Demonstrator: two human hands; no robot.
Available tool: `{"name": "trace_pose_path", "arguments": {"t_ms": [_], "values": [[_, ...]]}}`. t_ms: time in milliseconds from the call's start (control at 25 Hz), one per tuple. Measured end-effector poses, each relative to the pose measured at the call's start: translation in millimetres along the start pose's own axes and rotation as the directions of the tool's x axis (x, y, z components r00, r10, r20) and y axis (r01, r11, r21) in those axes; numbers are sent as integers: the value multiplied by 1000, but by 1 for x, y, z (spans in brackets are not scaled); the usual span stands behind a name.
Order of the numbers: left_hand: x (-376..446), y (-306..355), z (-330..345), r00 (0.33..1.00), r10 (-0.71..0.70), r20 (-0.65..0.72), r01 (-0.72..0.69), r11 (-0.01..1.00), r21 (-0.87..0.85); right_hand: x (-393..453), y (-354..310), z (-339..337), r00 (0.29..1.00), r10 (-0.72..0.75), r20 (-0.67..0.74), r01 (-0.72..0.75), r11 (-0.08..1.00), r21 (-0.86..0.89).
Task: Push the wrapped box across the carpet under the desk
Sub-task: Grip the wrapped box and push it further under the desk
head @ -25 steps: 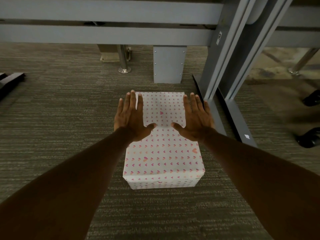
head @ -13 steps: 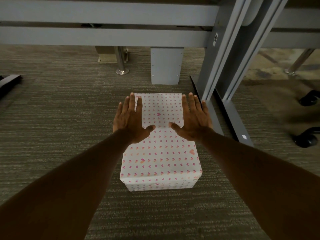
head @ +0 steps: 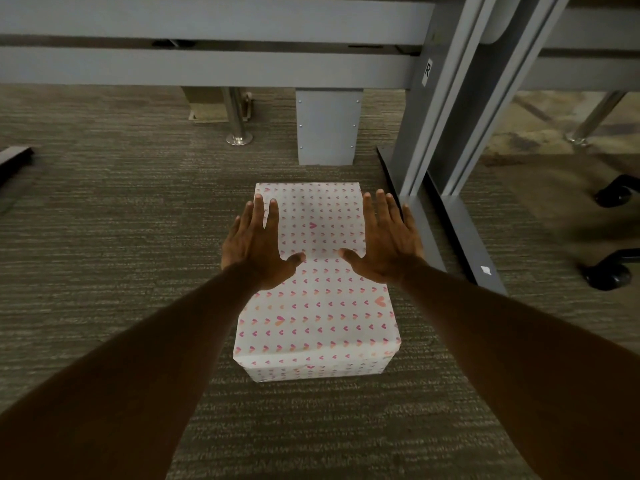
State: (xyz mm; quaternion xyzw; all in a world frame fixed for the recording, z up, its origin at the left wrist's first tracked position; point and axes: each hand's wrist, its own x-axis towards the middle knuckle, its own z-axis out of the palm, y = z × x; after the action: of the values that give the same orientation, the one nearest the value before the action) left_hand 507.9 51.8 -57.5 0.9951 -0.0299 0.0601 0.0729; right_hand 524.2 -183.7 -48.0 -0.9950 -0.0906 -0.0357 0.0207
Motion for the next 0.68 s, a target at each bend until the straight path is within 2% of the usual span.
{"name": "trace_pose_path", "arguments": {"t_ms": [200, 320, 440, 600, 680], "values": [[-4, -2, 8, 974, -184, 129, 194, 979, -70, -5, 3, 5, 999, 40, 18, -42, 995, 90], [-4, -7, 17, 915, -352, 197, 397, 872, -286, -3, 4, 10, 986, 152, 71, -164, 957, 239], [-1, -20, 26, 832, -476, 283, 554, 735, -391, 3, 10, 20, 946, 259, 193, -318, 850, 420], [6, -35, 38, 765, -514, 389, 644, 595, -481, 6, 14, 35, 861, 348, 371, -508, 605, 613], [10, -39, 39, 735, -554, 390, 676, 553, -487, 8, 15, 38, 846, 369, 385, -532, 557, 638]]}}
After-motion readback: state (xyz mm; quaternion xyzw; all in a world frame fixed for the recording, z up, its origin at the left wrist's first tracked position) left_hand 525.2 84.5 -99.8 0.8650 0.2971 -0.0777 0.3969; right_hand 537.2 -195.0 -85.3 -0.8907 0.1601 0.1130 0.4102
